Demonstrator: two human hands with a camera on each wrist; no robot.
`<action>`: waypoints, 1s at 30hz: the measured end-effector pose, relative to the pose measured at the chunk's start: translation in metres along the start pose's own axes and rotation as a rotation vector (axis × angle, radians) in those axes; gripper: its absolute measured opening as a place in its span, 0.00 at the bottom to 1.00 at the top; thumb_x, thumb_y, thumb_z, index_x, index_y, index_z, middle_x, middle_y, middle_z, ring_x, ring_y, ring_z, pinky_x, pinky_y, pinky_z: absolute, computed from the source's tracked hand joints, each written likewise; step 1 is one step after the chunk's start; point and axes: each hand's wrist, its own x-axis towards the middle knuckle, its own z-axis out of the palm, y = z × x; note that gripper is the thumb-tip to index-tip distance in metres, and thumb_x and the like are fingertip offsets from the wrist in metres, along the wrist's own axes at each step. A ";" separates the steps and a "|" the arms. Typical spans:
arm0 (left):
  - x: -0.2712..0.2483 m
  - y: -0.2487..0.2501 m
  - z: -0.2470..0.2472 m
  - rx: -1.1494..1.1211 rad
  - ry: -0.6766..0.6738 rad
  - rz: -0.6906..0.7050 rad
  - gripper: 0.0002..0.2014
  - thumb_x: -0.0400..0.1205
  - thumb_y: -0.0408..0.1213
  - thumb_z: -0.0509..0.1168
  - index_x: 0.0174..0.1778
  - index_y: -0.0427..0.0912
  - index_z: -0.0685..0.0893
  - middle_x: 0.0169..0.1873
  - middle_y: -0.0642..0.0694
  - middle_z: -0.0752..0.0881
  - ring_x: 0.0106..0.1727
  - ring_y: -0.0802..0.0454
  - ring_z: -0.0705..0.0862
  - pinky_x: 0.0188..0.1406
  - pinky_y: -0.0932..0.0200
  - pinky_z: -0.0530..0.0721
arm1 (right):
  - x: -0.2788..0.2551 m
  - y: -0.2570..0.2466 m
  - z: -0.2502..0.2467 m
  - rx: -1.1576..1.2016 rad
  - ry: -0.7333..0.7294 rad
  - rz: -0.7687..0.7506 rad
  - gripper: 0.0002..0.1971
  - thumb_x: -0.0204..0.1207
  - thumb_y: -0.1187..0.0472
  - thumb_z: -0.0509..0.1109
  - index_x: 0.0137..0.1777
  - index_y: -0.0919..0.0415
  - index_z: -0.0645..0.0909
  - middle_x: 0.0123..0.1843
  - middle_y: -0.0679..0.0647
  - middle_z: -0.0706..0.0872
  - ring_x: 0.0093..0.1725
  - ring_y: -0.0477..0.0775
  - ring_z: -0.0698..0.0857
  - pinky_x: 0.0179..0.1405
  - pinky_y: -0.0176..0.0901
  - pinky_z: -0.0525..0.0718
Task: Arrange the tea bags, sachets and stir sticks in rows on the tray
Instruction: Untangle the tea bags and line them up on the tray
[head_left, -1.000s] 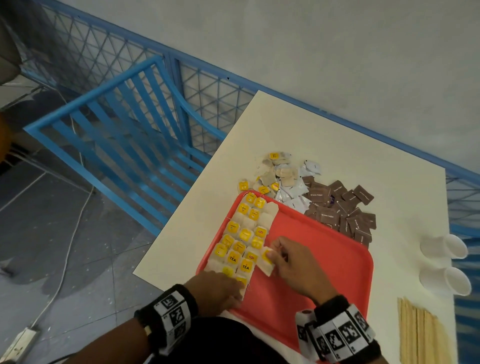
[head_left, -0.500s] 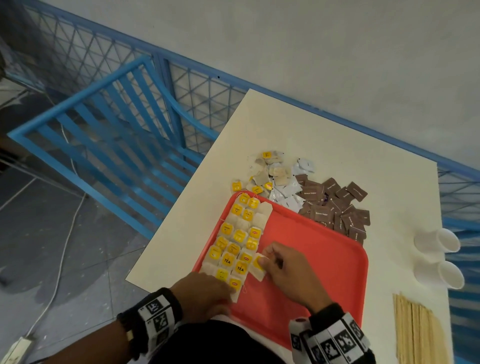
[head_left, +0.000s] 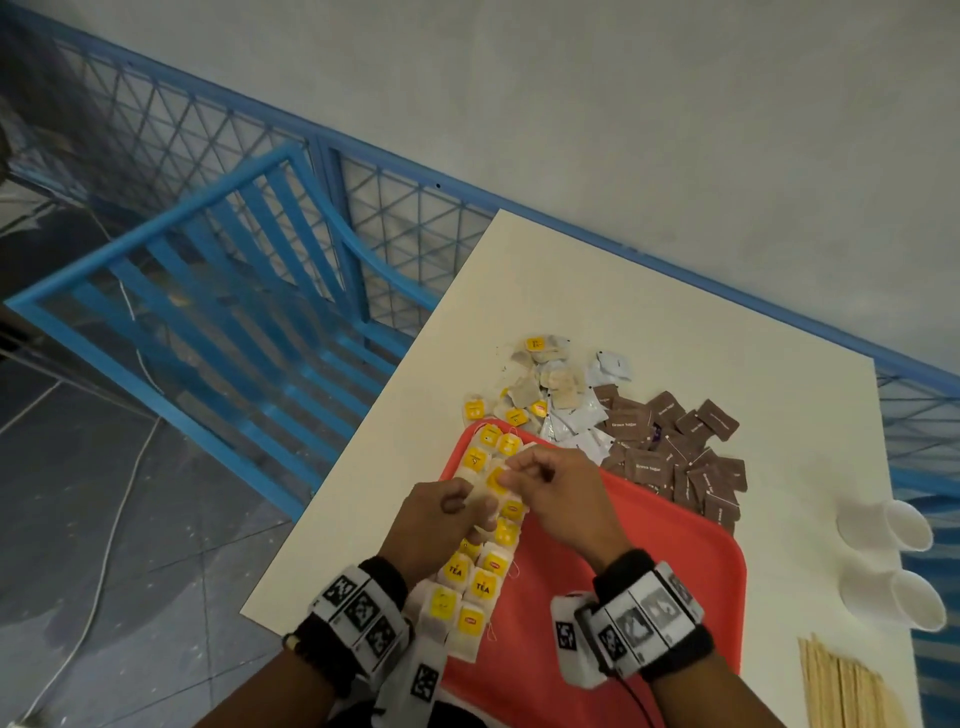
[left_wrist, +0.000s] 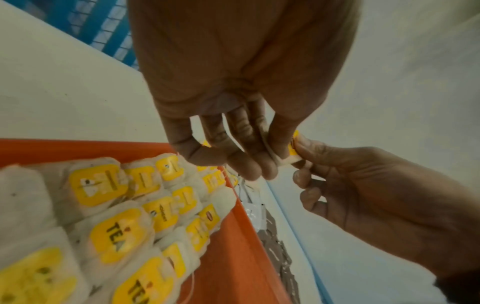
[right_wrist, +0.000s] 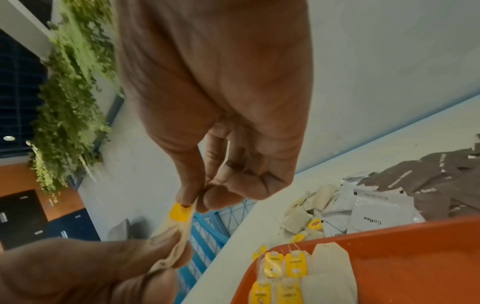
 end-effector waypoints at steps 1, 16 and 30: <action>0.008 -0.001 -0.001 -0.012 0.010 -0.028 0.11 0.82 0.38 0.72 0.34 0.41 0.83 0.29 0.45 0.90 0.30 0.48 0.87 0.26 0.67 0.78 | 0.013 0.004 0.001 -0.030 0.016 0.008 0.02 0.74 0.62 0.79 0.41 0.56 0.88 0.33 0.48 0.84 0.32 0.41 0.79 0.35 0.31 0.77; 0.085 -0.014 -0.055 0.355 0.154 -0.058 0.05 0.83 0.38 0.71 0.41 0.46 0.89 0.30 0.51 0.90 0.27 0.58 0.86 0.30 0.72 0.80 | 0.123 0.047 0.021 -0.226 -0.146 0.170 0.04 0.74 0.65 0.78 0.38 0.61 0.88 0.31 0.49 0.84 0.30 0.40 0.80 0.28 0.24 0.76; 0.121 0.001 -0.028 0.792 -0.116 0.003 0.09 0.84 0.53 0.63 0.54 0.59 0.86 0.47 0.50 0.75 0.49 0.47 0.82 0.55 0.47 0.83 | 0.129 0.049 -0.016 -0.364 0.068 0.126 0.06 0.74 0.61 0.72 0.36 0.56 0.84 0.35 0.47 0.86 0.36 0.47 0.84 0.39 0.46 0.84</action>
